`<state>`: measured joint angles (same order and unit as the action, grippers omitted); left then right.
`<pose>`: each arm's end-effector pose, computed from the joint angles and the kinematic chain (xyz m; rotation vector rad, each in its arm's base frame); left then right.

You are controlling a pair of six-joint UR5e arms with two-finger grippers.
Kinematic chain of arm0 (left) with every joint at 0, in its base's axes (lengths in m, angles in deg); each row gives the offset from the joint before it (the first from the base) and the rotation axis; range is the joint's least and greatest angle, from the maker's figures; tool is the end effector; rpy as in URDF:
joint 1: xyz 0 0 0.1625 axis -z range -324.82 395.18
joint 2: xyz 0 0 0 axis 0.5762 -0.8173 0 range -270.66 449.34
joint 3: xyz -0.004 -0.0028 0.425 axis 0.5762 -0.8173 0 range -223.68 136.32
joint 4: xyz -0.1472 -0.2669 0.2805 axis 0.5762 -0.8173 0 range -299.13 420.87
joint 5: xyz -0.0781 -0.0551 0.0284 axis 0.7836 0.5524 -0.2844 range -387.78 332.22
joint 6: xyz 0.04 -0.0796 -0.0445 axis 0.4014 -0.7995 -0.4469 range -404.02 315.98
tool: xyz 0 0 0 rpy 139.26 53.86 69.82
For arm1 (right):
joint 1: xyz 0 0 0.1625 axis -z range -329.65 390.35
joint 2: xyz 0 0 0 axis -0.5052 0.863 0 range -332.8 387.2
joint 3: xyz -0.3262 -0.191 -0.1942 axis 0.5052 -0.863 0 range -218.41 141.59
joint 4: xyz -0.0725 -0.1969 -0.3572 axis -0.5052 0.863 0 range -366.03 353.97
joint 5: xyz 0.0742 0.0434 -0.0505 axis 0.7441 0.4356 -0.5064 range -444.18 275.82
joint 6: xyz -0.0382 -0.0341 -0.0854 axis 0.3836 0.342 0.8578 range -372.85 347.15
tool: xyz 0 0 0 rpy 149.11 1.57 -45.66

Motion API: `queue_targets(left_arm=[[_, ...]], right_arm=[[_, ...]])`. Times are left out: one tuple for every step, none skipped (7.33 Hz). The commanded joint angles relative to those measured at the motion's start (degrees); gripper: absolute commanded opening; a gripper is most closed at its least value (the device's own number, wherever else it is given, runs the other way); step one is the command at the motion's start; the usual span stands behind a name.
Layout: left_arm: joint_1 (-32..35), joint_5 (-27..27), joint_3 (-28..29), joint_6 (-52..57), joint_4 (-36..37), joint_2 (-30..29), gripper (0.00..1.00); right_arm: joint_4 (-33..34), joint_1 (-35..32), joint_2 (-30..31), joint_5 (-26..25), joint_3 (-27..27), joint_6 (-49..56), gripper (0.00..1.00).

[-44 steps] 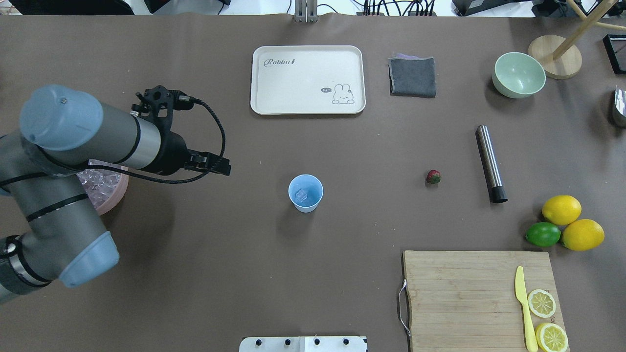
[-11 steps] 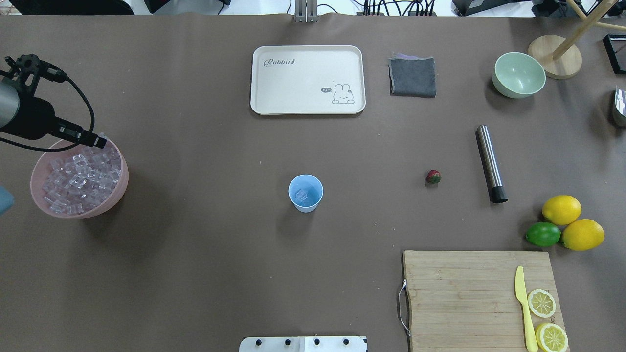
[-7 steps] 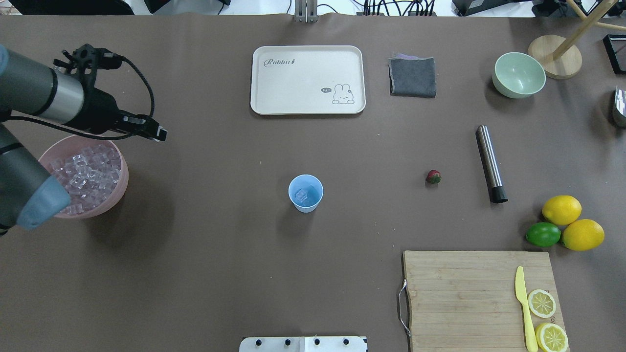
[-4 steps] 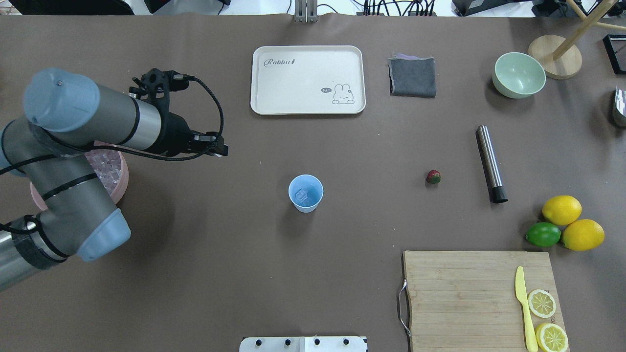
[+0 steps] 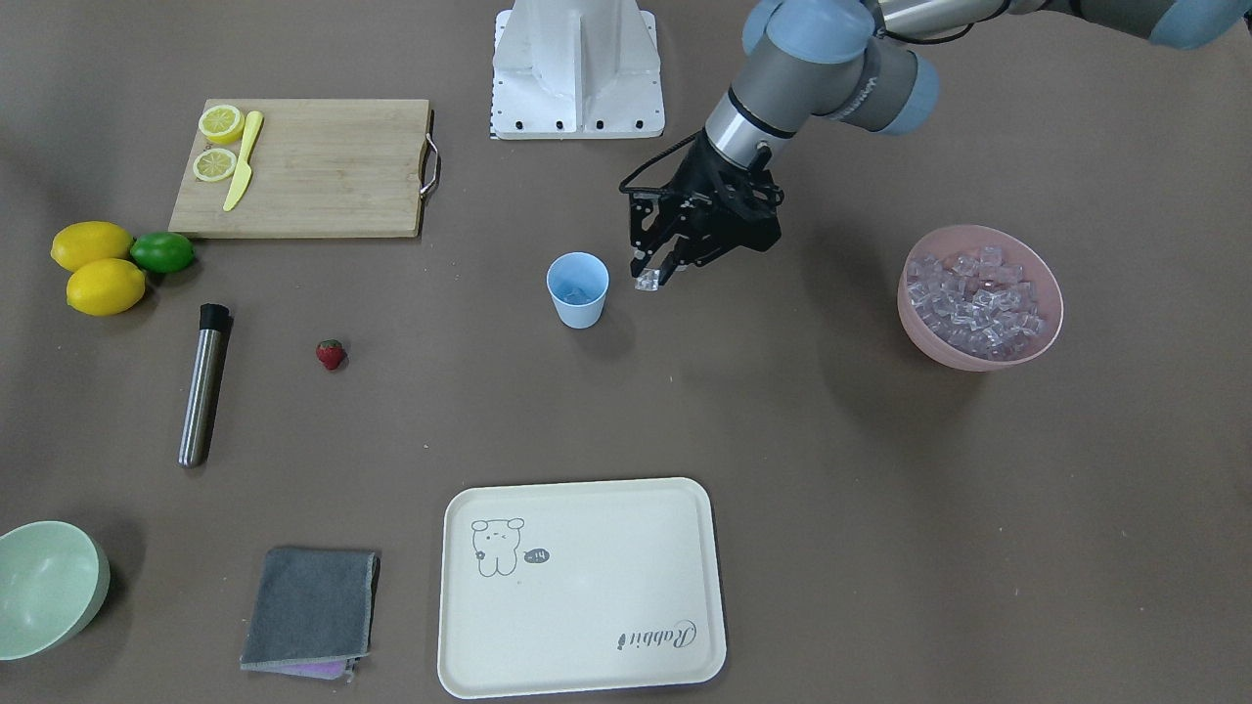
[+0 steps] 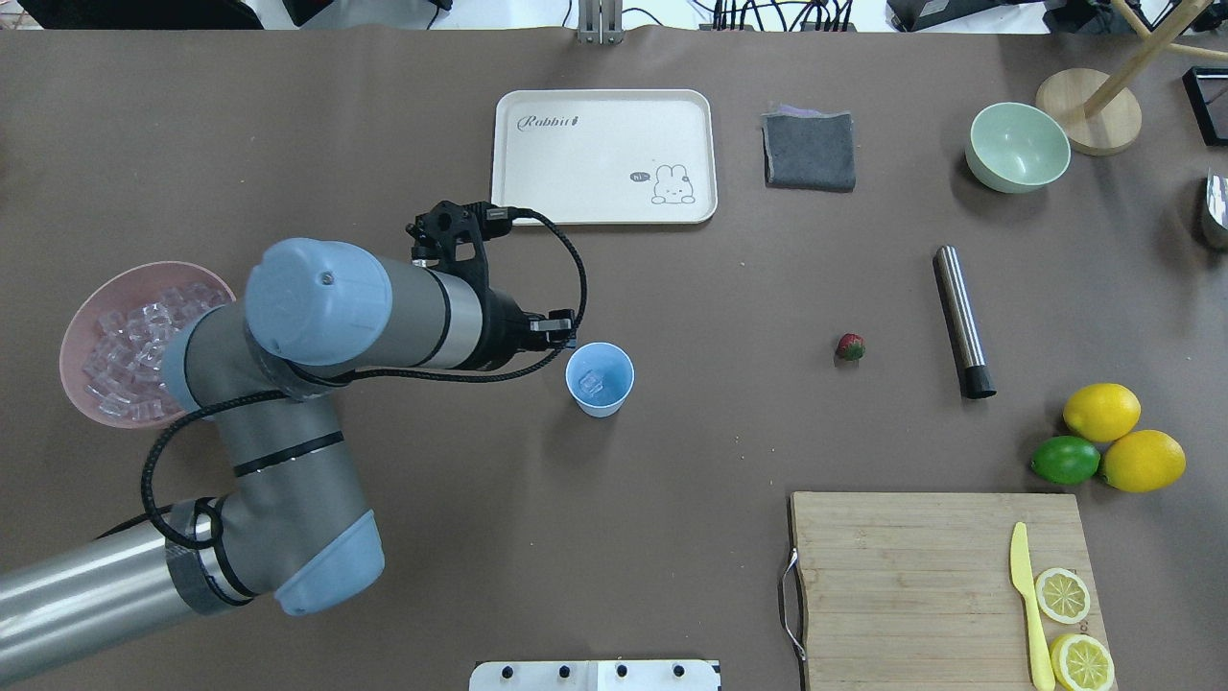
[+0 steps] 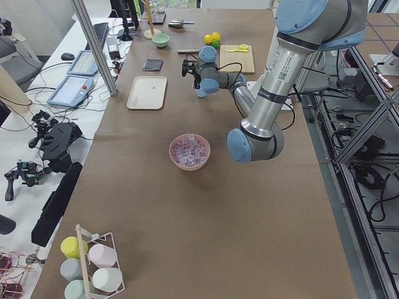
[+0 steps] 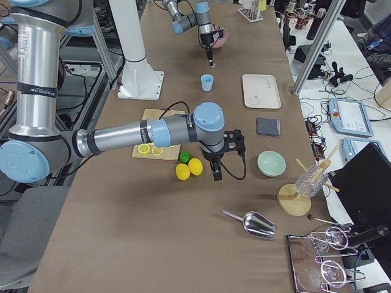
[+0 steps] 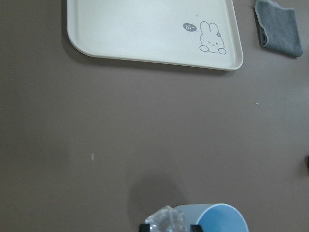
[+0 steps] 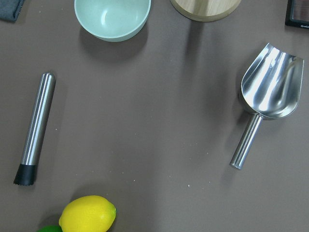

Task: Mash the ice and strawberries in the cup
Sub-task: 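Carry the second ice cube with the left gripper over the cup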

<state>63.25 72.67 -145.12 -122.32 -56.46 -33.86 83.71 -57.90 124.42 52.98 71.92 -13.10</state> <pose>0.5067 -0.4008 0.1781 0.2775 1.2316 -0.1321 0.0468 -0.4428 0.5381 0.2055 -0.8233 -0.1206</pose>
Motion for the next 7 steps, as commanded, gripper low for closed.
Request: queue_targets(left_arm=[[-3.4,-5.2,1.4,-3.2,0.8,-2.6,0.00],[-3.4,-5.5,1.4,-3.3,0.7,-2.6,0.00],[-3.4,-5.6,1.5,-3.2,0.7,-2.5,0.46],[-3.5,-5.6,1.5,-3.1,0.6,-2.4,0.78],[-4.2,-5.6,1.4,-3.2,0.4,-2.4,0.98],[-4.4,-6.8,1.2,-3.1,0.3,-1.9,0.98],[-4.3,-7.9,0.5,-2.4,0.8,-1.1,0.98]], right_arm=[[0.0,0.0,0.1,0.0,0.1,-0.1,1.00],[0.0,0.0,0.1,0.0,0.1,0.0,1.00],[0.0,0.0,0.0,0.0,0.2,-0.1,1.00],[0.0,0.0,0.0,0.0,0.3,-0.2,1.00],[0.0,0.0,0.1,0.0,0.3,-0.2,1.00],[0.0,0.0,0.0,0.0,0.4,-0.3,1.00],[0.1,0.0,-0.1,0.1,0.4,-0.4,1.00]])
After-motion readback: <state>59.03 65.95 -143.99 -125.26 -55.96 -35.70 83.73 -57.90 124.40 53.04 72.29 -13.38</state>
